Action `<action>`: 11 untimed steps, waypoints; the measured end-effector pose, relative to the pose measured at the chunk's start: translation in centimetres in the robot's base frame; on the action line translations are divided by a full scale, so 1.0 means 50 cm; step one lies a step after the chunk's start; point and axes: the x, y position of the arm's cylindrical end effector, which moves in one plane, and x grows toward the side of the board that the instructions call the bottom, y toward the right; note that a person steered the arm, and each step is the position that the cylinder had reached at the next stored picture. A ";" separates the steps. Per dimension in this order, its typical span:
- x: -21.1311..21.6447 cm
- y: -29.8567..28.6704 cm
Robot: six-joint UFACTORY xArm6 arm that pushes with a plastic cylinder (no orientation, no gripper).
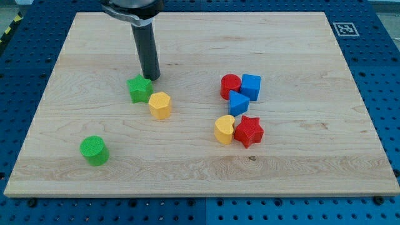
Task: Move the green star above green circle
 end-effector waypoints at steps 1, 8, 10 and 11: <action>-0.011 0.000; 0.046 -0.009; 0.069 -0.079; 0.084 -0.051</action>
